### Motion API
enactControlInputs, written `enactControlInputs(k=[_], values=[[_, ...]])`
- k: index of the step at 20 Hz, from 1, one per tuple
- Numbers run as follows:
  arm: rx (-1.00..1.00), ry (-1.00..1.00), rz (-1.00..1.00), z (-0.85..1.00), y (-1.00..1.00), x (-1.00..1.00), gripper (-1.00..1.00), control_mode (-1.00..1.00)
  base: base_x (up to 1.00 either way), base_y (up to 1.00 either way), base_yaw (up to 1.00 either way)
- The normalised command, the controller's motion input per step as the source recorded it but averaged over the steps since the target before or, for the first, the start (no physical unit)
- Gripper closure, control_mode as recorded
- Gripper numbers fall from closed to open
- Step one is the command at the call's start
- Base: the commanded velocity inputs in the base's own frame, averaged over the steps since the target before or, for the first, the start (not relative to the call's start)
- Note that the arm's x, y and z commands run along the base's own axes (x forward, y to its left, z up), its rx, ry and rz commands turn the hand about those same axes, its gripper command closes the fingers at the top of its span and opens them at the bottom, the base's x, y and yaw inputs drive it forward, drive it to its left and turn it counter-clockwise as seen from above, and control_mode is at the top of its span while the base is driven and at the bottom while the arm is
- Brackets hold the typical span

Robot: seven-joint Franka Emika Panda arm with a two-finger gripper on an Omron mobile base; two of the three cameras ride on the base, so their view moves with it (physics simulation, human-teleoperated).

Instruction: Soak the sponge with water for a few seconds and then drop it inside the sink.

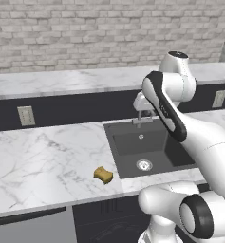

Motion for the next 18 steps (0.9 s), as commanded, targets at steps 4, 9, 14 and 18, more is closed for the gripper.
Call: enactControlInputs(k=[4, 9, 14, 18], values=[[0.00, 0.00, -0.03, 0.00, 0.04, 0.01, -1.00, -1.00, 0.00, 0.00, 0.00], [0.00, 0.00, 0.00, 0.00, -0.29, 0.00, -1.00, -1.00, 0.00, 0.00, 0.00], [0.00, 0.00, 0.04, 0.00, -0.60, 0.00, -1.00, -1.00, 0.00, 0.00, 0.00], [0.03, 0.00, 0.04, 0.00, -0.46, 0.00, -1.00, -1.00, 0.00, 0.00, 0.00]])
